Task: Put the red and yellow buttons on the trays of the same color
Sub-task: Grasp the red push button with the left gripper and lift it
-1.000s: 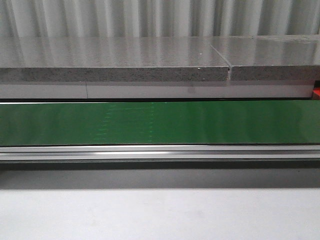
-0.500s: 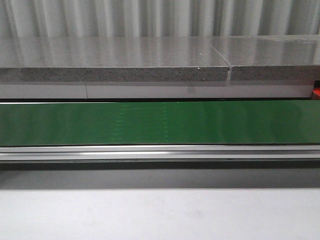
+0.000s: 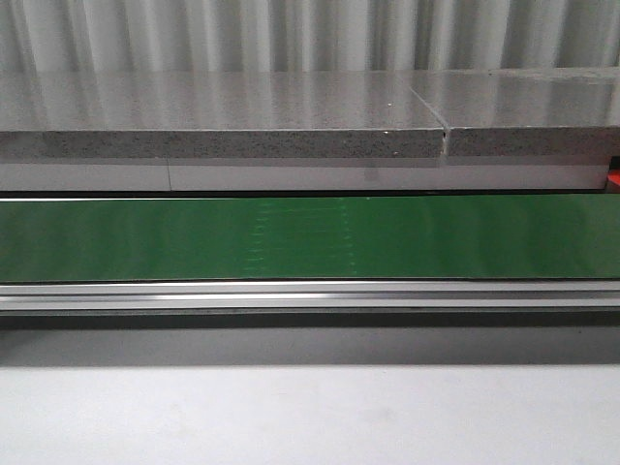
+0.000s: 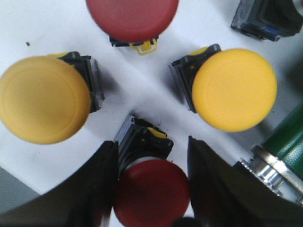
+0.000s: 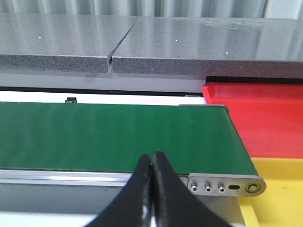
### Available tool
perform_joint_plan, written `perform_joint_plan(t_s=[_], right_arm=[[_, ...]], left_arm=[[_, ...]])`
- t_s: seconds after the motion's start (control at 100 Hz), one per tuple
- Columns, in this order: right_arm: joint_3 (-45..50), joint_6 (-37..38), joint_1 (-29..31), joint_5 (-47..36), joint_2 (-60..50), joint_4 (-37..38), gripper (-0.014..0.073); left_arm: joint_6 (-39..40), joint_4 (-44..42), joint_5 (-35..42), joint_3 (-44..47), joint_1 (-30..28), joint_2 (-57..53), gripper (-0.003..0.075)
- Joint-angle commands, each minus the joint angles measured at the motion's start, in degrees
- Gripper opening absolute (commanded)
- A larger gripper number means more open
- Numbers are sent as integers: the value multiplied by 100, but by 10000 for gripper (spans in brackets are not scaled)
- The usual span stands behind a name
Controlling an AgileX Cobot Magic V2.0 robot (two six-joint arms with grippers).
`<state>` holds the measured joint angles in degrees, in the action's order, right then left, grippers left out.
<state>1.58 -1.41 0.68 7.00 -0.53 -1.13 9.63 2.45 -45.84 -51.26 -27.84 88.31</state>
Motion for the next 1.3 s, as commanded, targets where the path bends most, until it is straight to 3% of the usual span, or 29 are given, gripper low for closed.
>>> perform_joint_plan(t_s=[0.0, 0.31, 0.5, 0.94, 1.29], right_arm=[[-87, -15, -1, -445, -67, 9, -106], [-87, -15, -1, -445, -67, 9, -106], [-87, -15, -1, -445, -67, 9, -106], [-87, -15, -1, -445, -67, 9, -106], [-87, -15, -1, -445, -67, 9, -106]], left_arm=[[-59, 72, 25, -155, 8, -398, 113], [-225, 84, -512, -241, 8, -1493, 113], [-770, 782, -973, -846, 62, -1605, 113], [-843, 760, -1311, -2271, 1271, -363, 113], [-887, 825, -1589, -2686, 1513, 347, 135]])
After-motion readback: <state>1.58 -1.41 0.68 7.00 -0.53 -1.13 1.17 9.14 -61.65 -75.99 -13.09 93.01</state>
